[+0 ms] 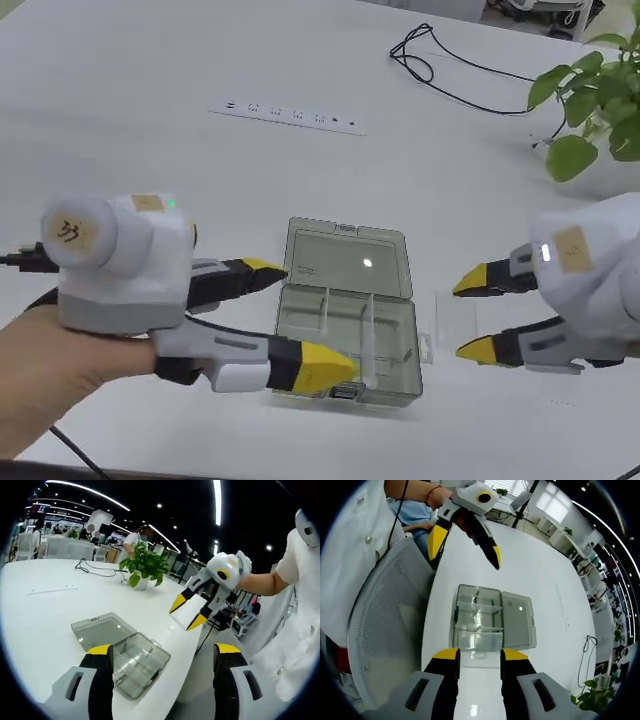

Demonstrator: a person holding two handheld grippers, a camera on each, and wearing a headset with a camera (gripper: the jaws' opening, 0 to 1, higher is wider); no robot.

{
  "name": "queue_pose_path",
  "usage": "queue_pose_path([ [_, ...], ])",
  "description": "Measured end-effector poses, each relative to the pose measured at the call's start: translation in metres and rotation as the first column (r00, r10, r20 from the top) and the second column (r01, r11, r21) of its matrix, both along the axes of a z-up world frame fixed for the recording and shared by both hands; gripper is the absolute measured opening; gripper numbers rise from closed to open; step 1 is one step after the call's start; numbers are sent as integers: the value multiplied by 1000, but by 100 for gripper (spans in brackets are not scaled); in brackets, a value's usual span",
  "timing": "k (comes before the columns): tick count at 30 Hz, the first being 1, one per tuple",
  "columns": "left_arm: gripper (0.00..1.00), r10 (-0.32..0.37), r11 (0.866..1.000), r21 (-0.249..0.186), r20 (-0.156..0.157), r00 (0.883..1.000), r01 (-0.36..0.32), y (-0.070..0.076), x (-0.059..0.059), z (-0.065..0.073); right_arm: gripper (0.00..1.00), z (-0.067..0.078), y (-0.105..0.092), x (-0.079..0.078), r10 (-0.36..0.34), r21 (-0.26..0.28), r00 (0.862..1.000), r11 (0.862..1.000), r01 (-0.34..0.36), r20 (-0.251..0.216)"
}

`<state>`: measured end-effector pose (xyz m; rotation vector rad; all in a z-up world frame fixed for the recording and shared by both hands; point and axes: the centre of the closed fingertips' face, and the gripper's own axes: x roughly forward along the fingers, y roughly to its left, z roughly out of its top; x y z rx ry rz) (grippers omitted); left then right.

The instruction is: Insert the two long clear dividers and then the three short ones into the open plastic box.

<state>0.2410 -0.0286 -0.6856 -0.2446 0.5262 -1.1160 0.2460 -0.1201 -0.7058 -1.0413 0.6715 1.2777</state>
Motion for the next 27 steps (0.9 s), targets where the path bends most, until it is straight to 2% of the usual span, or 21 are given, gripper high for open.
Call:
queue_pose_path([
  [4, 80, 22, 1000, -16, -51, 998, -23, -9, 2, 1, 32, 6, 9, -3, 3, 5, 1000, 1000, -3, 15],
  [6, 77, 31, 999, -35, -63, 998, -33, -12, 3, 4, 32, 9, 14, -4, -5, 18, 1000, 1000, 5, 16],
  [7, 73, 42, 997, -55, -98, 994, -47, -14, 3, 5, 32, 10, 17, -5, -7, 23, 1000, 1000, 7, 20],
  [9, 68, 48, 994, -91, -139, 989, -61, -17, 4, 8, 32, 12, 21, -6, -7, 23, 1000, 1000, 6, 30],
  [18, 49, 57, 985, -146, -221, 974, -91, -28, 4, 11, 32, 18, 33, -9, -18, 50, 999, 999, 16, 34],
  [20, 44, 58, 979, -172, -261, 964, -105, -31, 3, 13, 32, 20, 35, -10, -20, 54, 999, 998, 18, 35],
  [27, 30, 46, 971, -208, -313, 948, -116, -40, 0, 13, 32, 26, 45, -13, -14, 76, 999, 997, 11, 39],
])
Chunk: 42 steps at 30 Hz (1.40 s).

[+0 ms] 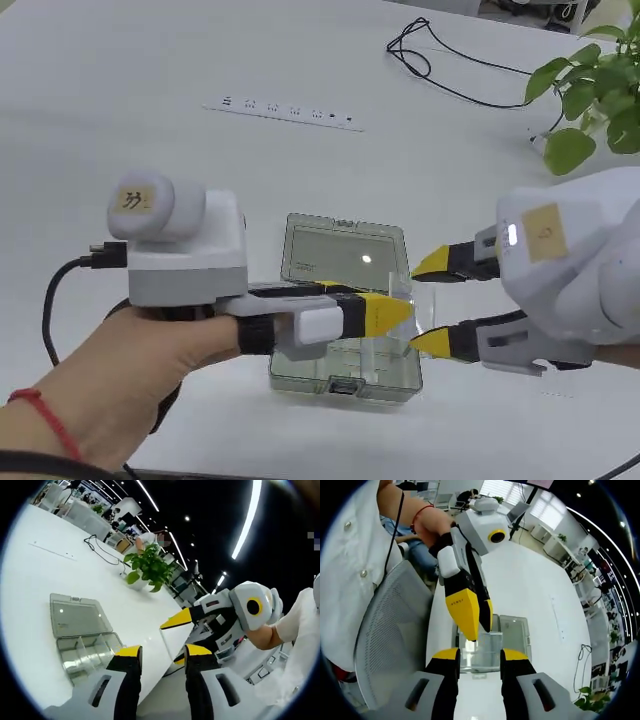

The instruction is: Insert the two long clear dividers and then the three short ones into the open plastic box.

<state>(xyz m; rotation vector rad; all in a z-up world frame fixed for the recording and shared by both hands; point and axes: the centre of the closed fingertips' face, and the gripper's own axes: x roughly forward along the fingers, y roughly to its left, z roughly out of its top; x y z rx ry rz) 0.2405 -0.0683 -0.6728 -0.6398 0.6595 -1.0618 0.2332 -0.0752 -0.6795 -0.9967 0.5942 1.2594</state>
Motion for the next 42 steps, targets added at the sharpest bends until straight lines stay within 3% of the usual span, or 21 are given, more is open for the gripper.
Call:
queue_pose_path([
  [9, 10, -17, 999, -44, -53, 998, 14, -5, -6, 1, 32, 5, 6, -3, 17, 3, 1000, 1000, -17, 16],
  [18, 1, -31, 997, -74, -77, 997, 25, -9, -10, 3, 32, 4, 6, -4, 34, -17, 999, 999, -33, 32],
  [36, 0, -6, 995, -96, -132, 991, -7, -9, -10, 0, 33, 4, 6, -5, 52, -35, 997, 998, -50, 58],
  [42, 0, 1, 996, -87, -110, 994, -10, -7, -8, 0, 34, 10, 7, -3, 36, -4, 999, 999, -36, 40],
])
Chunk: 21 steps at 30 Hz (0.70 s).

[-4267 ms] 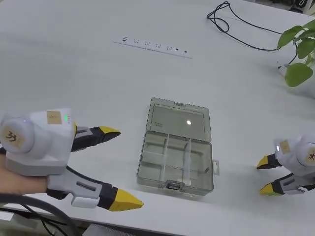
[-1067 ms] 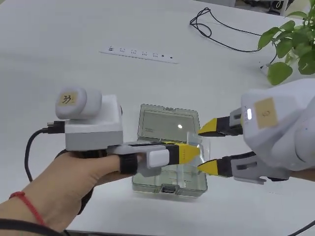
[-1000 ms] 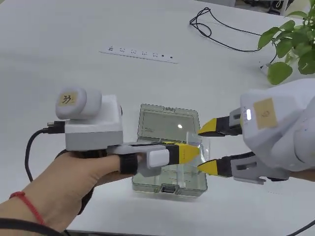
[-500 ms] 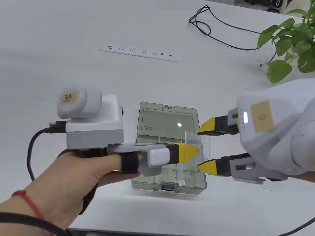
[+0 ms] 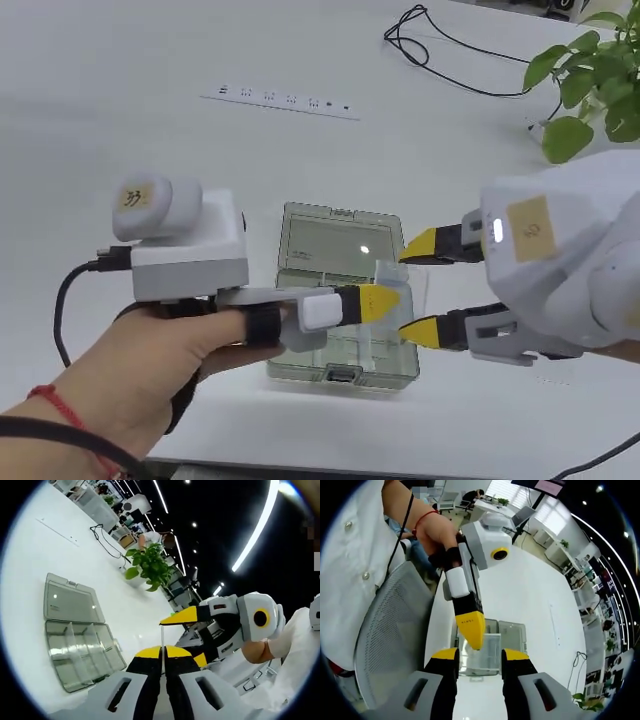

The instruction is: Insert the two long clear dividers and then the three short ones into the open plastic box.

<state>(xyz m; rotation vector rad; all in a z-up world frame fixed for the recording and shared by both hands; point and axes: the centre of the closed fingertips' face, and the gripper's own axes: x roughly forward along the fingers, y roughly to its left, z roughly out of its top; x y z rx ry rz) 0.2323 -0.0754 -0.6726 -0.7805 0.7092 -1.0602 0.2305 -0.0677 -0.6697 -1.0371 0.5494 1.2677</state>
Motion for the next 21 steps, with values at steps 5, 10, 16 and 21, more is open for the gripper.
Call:
queue_pose_path([
  [5, 0, -67, 997, 50, 142, 988, 60, 2, -6, 3, 34, 15, -2, 1, -36, 98, 991, 994, 49, -127],
  [10, 0, -171, 984, 95, 309, 935, 149, 0, -19, 11, 29, 29, -5, -5, 1, 157, 959, 987, 45, -284],
  [16, 0, -242, 970, 135, 494, 835, 202, 0, -29, 23, 22, 36, -7, -20, 77, 169, 900, 986, -4, -428],
  [21, 0, -284, 959, 151, 559, 779, 241, 1, -36, 29, 16, 34, -4, -27, 117, 172, 866, 984, -37, -486],
])
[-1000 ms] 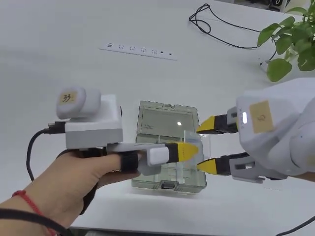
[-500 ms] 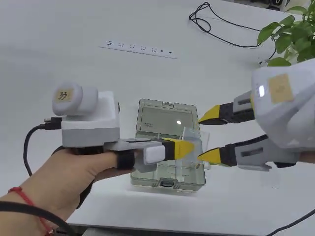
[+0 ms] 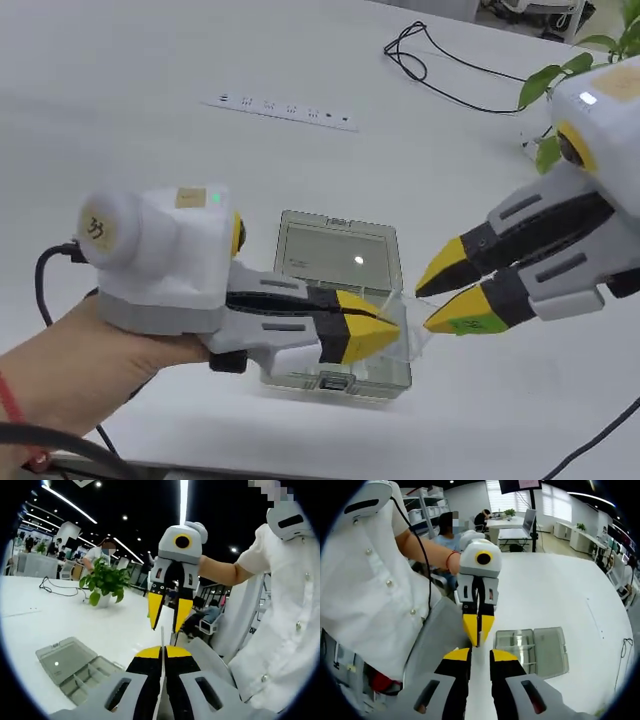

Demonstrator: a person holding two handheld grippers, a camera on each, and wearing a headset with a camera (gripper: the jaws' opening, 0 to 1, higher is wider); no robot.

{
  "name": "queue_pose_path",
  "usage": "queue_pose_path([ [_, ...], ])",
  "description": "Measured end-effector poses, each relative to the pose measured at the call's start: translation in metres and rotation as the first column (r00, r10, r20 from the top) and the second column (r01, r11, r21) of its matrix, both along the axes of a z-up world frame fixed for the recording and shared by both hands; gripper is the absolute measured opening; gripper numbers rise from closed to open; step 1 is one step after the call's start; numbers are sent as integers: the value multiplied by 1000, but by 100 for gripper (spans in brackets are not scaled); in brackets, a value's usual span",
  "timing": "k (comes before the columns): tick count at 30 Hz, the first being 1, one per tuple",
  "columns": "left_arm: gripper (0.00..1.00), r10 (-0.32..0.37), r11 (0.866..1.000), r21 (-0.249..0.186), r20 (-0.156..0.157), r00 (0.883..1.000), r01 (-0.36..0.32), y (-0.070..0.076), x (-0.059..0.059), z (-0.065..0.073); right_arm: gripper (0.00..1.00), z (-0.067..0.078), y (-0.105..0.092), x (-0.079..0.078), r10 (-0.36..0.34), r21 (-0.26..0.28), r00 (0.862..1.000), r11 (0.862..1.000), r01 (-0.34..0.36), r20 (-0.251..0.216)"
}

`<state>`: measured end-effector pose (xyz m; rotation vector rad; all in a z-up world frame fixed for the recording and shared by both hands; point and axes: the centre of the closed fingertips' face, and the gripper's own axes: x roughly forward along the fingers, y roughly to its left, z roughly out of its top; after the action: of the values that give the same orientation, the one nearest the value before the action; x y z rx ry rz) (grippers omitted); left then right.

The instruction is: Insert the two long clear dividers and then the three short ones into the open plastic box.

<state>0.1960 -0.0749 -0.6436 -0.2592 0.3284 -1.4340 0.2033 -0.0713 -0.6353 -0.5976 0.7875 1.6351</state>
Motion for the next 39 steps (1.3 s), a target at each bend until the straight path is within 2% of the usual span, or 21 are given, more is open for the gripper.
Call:
queue_pose_path([
  [2, 0, -7, 1000, -2, 7, 1000, 7, 1, 0, 1, 14, 1, 2, -3, 15, 6, 1000, 1000, -14, -24],
  [3, 0, -13, 1000, -4, 20, 1000, 13, 1, -1, 2, 13, 1, 3, -4, 20, 10, 999, 1000, -19, -33],
  [5, 0, -18, 1000, -7, 22, 1000, 18, 1, -2, 3, 12, 2, 6, -6, 24, 18, 998, 1000, -23, -60],
  [13, 0, -27, 999, -17, 42, 999, 28, 2, -3, 5, 6, -1, 8, -10, 46, 18, 995, 999, -45, -88],
  [17, 0, -30, 999, -17, 44, 999, 31, 2, -4, 5, 3, -2, 8, -11, 51, 20, 995, 999, -49, -90],
  [28, 0, -28, 1000, -6, 53, 998, 28, 3, -5, 2, 2, -5, 9, -14, 54, 22, 994, 998, -52, -96],
  [39, 0, -6, 1000, 8, 49, 999, 5, 8, -3, -4, 2, -6, 11, -11, 50, 19, 996, 999, -49, -74],
])
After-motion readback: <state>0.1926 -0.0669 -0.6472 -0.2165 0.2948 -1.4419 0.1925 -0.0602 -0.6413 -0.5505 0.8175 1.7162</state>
